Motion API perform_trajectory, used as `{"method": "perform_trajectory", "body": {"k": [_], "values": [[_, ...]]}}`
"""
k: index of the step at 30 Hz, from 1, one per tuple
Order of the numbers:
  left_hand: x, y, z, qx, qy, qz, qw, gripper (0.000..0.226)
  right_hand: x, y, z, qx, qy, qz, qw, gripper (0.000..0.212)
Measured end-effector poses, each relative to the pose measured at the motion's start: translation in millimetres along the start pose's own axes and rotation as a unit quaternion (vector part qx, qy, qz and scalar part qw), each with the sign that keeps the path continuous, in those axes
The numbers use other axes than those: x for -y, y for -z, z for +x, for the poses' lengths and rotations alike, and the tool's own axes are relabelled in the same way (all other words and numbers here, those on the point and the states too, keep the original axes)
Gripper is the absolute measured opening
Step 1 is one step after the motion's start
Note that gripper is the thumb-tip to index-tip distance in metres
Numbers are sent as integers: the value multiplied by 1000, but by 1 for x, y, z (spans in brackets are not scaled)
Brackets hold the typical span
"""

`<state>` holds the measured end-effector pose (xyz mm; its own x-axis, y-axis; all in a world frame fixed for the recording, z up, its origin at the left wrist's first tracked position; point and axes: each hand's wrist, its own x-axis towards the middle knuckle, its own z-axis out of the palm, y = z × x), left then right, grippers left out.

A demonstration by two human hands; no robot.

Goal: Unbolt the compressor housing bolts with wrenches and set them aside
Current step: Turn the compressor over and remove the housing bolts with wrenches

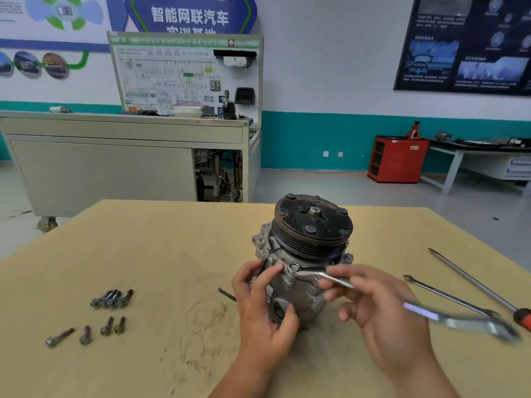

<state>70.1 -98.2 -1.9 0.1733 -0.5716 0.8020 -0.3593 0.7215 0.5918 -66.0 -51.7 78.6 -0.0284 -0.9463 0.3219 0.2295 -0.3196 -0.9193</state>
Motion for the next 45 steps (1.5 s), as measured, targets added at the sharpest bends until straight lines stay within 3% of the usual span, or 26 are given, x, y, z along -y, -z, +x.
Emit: {"method": "perform_trajectory", "body": {"k": [4,7,8,11,13,15,23,25,29,32,34,36,39,41,45], "values": [[-2,1,0,-1,-2,-4,1000,55,7,22,23,98,-80,70,990,33],[-2,2,1,7,-4,-6,1000,56,6,20,21,89,-44,124,987,19],[-2,2,1,5,-3,-8,1000,56,3,20,13,83,-19,139,987,24],[-2,0,1,3,-1,-7,1000,55,-3,16,-16,0,65,57,996,16],[-2,1,0,4,-1,-5,1000,53,-5,3,-29,-57,107,-37,992,35],[-2,0,0,2,-5,-6,1000,54,-6,-9,-36,-88,121,-60,987,38],[1,0,-1,3,-7,0,1000,56,-8,-29,-34,-85,133,-142,977,20],[2,0,-2,3,-9,4,1000,57,-5,-26,-30,-81,142,-168,972,24],[2,0,0,6,-12,1,1000,58,5,3,3,5,37,-67,997,27],[0,1,1,8,-7,0,1000,57,11,19,21,91,-30,10,995,29],[1,2,0,7,-7,-4,1000,57,10,21,26,97,-26,52,994,19],[3,2,0,5,-11,-8,1000,57,4,22,13,102,17,118,988,23],[2,0,1,3,-6,-7,1000,57,-4,17,-13,36,91,76,992,17],[2,0,1,5,-4,-7,1000,56,-9,6,-25,-4,124,2,992,37],[2,1,0,9,-1,-10,1000,56,-9,-18,-32,-44,112,-59,991,33]]}}
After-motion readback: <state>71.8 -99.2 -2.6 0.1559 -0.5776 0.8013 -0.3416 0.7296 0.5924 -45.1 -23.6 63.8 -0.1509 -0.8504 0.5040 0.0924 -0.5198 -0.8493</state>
